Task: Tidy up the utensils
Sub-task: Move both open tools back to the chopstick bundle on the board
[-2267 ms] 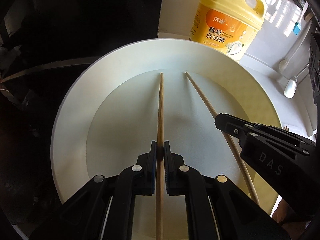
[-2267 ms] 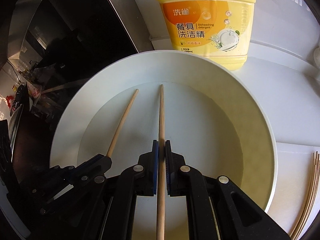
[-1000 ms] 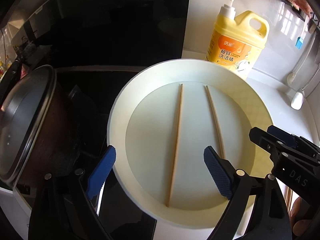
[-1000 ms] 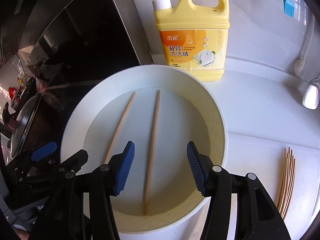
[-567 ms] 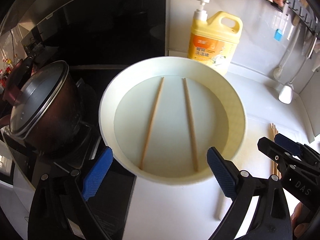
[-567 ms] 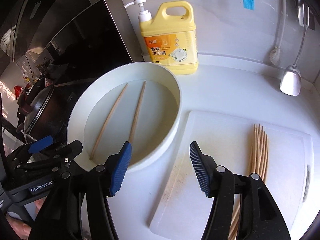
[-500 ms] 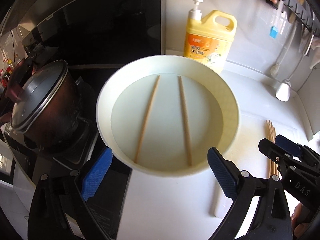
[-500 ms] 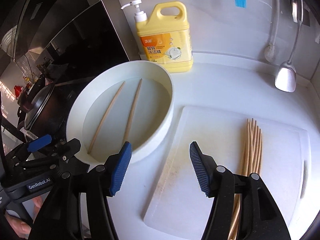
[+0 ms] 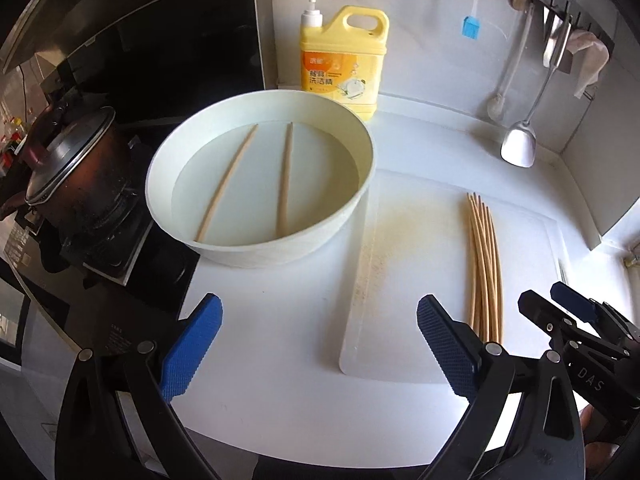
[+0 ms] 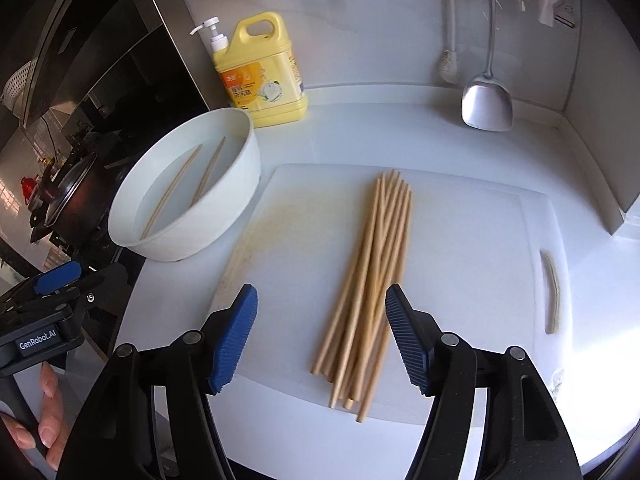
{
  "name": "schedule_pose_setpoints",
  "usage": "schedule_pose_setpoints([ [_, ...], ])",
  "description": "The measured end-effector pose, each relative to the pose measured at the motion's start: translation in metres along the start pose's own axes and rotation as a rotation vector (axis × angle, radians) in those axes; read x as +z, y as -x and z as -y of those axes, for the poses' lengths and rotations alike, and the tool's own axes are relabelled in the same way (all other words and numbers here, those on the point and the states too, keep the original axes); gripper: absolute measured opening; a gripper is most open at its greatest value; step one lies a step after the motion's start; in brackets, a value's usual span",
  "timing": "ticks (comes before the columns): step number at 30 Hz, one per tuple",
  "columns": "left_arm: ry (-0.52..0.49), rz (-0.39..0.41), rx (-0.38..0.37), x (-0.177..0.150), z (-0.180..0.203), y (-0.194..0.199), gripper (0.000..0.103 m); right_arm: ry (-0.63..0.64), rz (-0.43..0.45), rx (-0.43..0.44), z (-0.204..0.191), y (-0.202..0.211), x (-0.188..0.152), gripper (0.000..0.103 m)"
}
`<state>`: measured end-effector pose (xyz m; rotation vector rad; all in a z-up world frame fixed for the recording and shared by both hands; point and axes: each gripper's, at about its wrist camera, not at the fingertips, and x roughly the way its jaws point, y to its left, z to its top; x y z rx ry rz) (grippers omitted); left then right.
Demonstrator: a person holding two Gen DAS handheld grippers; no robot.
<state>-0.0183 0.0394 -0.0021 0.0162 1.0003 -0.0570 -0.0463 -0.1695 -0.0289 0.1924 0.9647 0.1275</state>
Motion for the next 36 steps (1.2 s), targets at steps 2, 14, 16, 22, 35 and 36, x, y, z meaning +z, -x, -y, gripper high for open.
schedule_pose_setpoints([
  [2, -0.024, -0.009, -0.004, -0.005, 0.012, 0.001, 0.096, -0.022, -0.002, -0.015, 0.013, 0.002, -0.010, 0.064],
  [14, -0.167, 0.007, -0.136, -0.011, 0.059, -0.022, 0.096, -0.167, 0.028, -0.140, 0.051, -0.004, -0.039, 0.064],
  [16, -0.184, 0.013, -0.164, -0.013, 0.064, -0.030, 0.096, -0.183, 0.027, -0.169, 0.053, -0.011, -0.042, 0.064],
  [22, -0.215, 0.042, -0.168, -0.016, 0.077, -0.054, 0.096, -0.226, 0.045, -0.194, 0.064, -0.033, -0.044, 0.064],
  [35, -0.151, 0.120, -0.157, -0.028, 0.079, -0.086, 0.096, -0.144, 0.122, -0.186, 0.066, -0.068, -0.044, 0.064],
  [36, -0.153, 0.125, -0.151, -0.028, 0.079, -0.087, 0.096, -0.139, 0.125, -0.186, 0.066, -0.068, -0.044, 0.064],
])
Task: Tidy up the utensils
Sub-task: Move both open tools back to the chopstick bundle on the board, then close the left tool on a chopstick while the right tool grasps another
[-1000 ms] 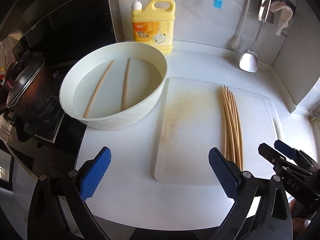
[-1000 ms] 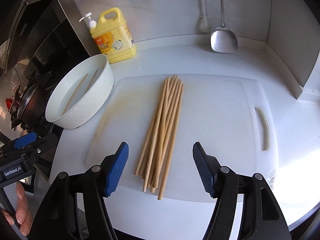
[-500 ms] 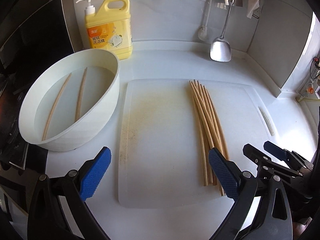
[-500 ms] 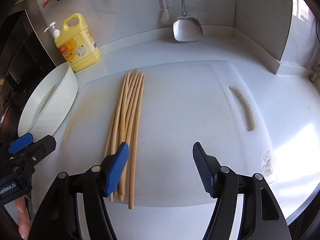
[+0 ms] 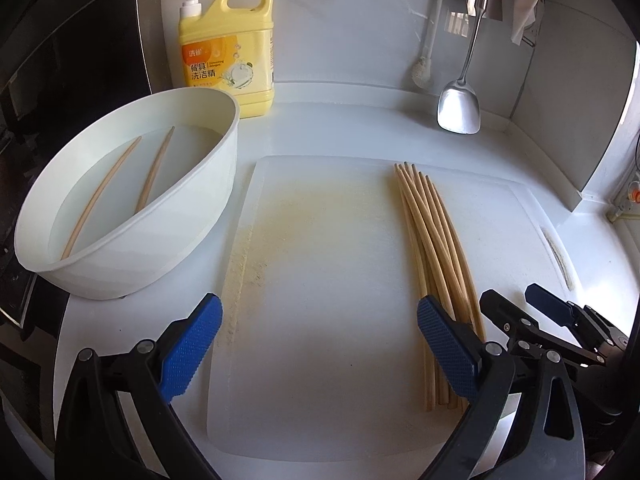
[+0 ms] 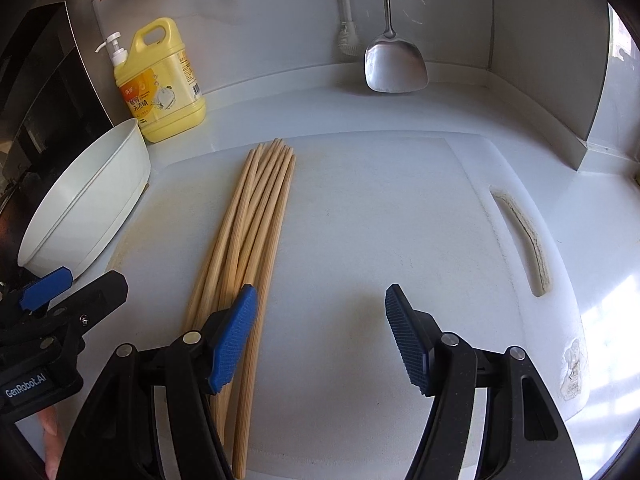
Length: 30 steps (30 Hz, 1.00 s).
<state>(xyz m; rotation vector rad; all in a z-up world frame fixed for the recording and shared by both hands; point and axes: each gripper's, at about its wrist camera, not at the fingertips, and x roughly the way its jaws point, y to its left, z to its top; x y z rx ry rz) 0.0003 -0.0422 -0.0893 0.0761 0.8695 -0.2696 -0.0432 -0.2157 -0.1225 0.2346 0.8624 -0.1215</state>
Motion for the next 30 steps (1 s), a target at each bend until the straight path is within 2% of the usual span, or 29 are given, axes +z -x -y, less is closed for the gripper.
schedule_pose_setpoints([
  [26, -0.002, 0.009, 0.036, -0.001, 0.000, -0.007, 0.096, 0.135, 0.033, -0.091, -0.016, -0.009, 0.003, 0.063],
  [28, -0.004, 0.007, 0.036, -0.001, 0.000, -0.009, 0.096, 0.141, 0.038, -0.101, -0.013, -0.010, 0.003, 0.062],
  [30, -0.008, 0.003, 0.035, 0.000, 0.001, -0.012, 0.096, 0.144, 0.041, -0.101, -0.010, -0.011, 0.005, 0.055],
])
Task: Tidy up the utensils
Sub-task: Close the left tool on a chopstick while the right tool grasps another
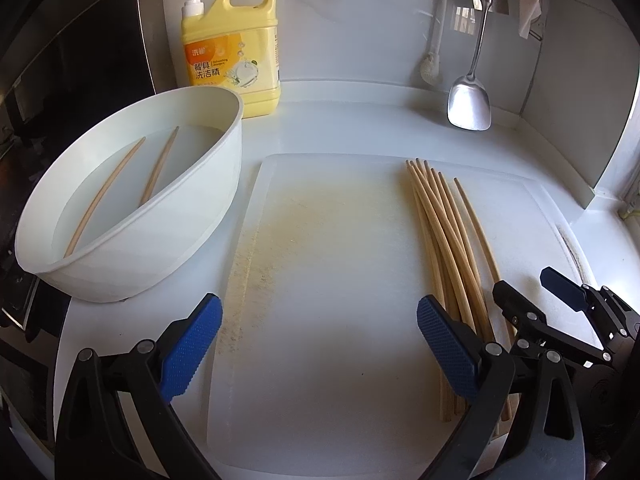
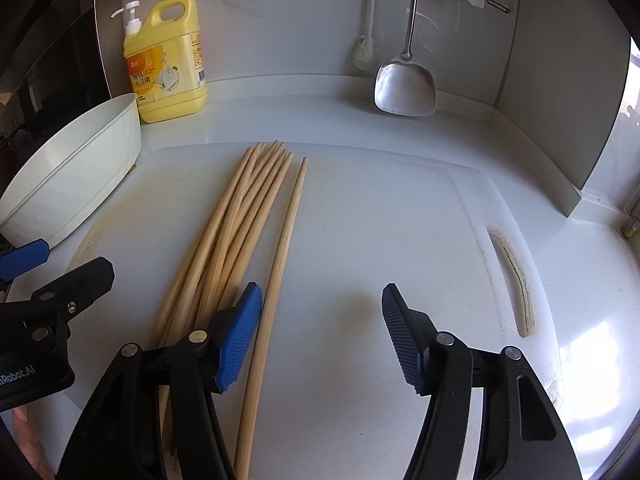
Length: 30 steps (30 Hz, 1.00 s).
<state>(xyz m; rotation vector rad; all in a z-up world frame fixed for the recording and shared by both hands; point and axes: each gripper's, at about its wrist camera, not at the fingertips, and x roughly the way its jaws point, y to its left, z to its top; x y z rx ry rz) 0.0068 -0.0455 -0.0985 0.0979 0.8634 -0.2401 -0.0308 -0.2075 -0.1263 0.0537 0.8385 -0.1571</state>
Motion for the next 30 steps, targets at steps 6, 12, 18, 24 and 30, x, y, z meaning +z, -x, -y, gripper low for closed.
schedule_pose_setpoints([
  [6, -0.008, -0.015, -0.015, -0.001, 0.007, -0.007, 0.096, -0.008, 0.002, 0.020, 0.016, -0.004, 0.006, 0.029],
  [12, -0.039, -0.021, -0.019, 0.000, 0.021, -0.014, 0.096, -0.032, 0.002, 0.009, 0.033, -0.006, 0.006, 0.024],
  [18, -0.059, -0.045, -0.012, 0.000, 0.032, -0.024, 0.096, -0.035, -0.001, 0.009, 0.041, -0.004, 0.003, 0.024],
  [24, -0.061, -0.062, 0.001, -0.003, 0.035, -0.030, 0.098, -0.035, 0.001, 0.009, 0.043, -0.004, 0.002, 0.024],
  [30, -0.004, -0.076, 0.013, 0.002, 0.027, -0.035, 0.098, -0.042, 0.004, -0.001, 0.043, -0.006, 0.005, 0.025],
])
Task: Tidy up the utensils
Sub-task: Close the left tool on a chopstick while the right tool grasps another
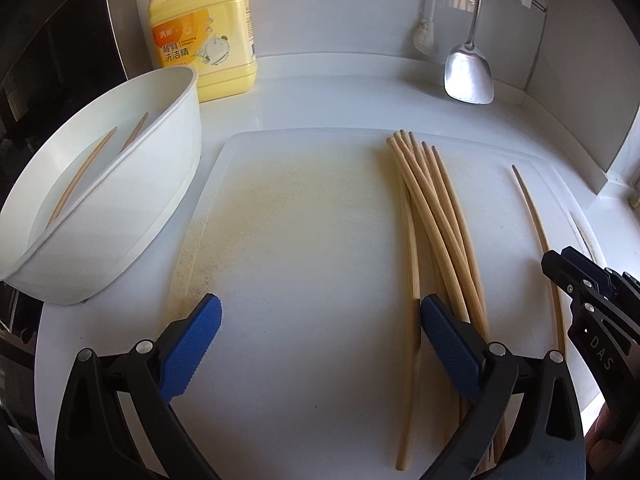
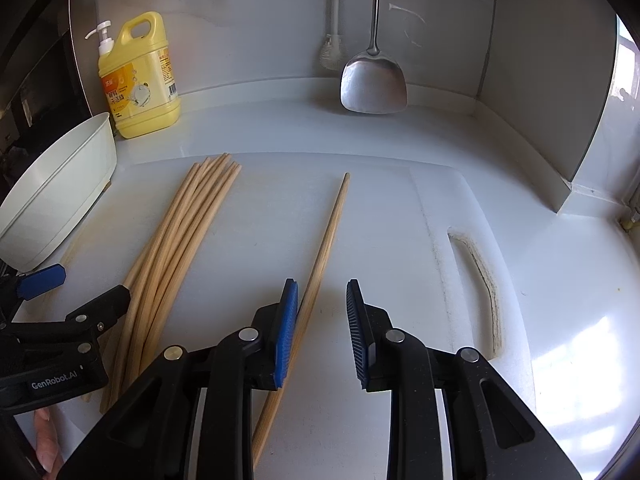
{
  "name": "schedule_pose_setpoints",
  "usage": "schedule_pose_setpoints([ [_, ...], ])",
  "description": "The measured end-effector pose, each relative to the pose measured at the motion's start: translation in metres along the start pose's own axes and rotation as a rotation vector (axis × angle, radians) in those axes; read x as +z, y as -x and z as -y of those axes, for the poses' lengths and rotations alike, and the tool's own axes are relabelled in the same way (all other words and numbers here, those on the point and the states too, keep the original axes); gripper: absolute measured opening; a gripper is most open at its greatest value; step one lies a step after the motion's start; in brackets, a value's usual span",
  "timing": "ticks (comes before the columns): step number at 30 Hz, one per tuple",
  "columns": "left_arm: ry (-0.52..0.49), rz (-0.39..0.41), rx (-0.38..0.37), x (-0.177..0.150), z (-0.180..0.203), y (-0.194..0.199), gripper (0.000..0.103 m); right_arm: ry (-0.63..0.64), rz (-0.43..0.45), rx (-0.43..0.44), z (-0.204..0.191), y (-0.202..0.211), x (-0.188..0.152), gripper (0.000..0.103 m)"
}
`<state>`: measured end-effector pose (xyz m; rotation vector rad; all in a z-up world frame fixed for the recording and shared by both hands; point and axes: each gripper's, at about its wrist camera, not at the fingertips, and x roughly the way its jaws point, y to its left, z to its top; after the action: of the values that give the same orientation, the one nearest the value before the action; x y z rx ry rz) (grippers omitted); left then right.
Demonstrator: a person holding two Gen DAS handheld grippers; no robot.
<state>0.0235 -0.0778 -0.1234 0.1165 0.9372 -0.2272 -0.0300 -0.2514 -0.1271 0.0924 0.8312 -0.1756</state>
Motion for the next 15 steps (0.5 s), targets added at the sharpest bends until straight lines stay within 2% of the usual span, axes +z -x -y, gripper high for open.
schedule_pose_setpoints([
  [5, 0.016, -0.009, 0.007, 0.009, 0.004, -0.006, 0.097, 0.003, -0.001, -0.013, -0.004, -0.004, 0.004, 0.030],
  [8, 0.001, 0.006, -0.007, 0.009, 0.007, -0.004, 0.090, 0.016, -0.003, -0.018, -0.006, -0.004, 0.004, 0.029],
  [10, -0.021, 0.025, -0.020, 0.006, 0.011, 0.002, 0.065, 0.034, 0.000, -0.015, -0.008, -0.003, 0.002, 0.024],
  [11, -0.031, 0.029, -0.026, 0.005, 0.014, 0.005, 0.059, 0.048, 0.005, -0.011, -0.010, -0.002, 0.001, 0.021],
  [12, -0.039, 0.032, -0.031, 0.005, 0.016, 0.006, 0.048, 0.065, 0.009, -0.011, -0.013, -0.001, 0.000, 0.016],
  [13, -0.046, 0.035, -0.035, 0.005, 0.018, 0.007, 0.033, 0.079, 0.012, -0.013, -0.015, 0.000, -0.001, 0.012],
  [14, -0.052, 0.037, -0.036, 0.004, 0.019, 0.009, 0.028, 0.088, 0.014, -0.014, -0.017, 0.000, -0.002, 0.010],
  [15, -0.059, 0.037, -0.037, 0.003, 0.021, 0.010, 0.011, 0.091, 0.017, -0.012, -0.017, 0.001, -0.003, 0.008],
])
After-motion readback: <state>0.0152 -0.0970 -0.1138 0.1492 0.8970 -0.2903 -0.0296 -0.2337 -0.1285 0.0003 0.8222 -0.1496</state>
